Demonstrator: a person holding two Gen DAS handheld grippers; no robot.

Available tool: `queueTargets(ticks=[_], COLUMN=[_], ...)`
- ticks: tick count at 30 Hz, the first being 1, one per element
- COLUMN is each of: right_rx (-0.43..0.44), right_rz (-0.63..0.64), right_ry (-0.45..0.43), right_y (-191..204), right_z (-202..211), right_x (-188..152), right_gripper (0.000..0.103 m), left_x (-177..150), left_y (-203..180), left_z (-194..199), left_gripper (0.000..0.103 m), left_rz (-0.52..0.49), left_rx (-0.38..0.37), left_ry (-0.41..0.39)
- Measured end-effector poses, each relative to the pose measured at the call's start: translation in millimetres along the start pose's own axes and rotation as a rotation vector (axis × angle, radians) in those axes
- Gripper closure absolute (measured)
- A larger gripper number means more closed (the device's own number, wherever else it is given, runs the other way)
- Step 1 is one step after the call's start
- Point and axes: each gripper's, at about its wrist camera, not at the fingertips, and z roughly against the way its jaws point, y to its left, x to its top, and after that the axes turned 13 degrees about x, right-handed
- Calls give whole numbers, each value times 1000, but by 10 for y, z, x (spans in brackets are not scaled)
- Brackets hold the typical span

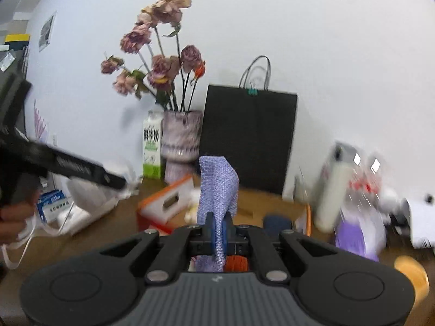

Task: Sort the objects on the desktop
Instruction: 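Carry the container and purple pouch into the box while both tools release them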

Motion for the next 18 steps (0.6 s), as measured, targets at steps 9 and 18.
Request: queueTargets(ticks=[9, 18], right_rx=[56, -47], right_rz=[-87, -131], right_ry=[348, 477], right_y=[-1086, -1417], right_z=[-2171, -2740], right_x=[114, -161], right_gripper=[99, 63], left_x=[277, 161], left_y=[-575, -669], left_z=[-1762, -2059], left_gripper=[37, 28], left_rz=[-182, -196], left_rx=[75, 35], left_ry=[168, 208])
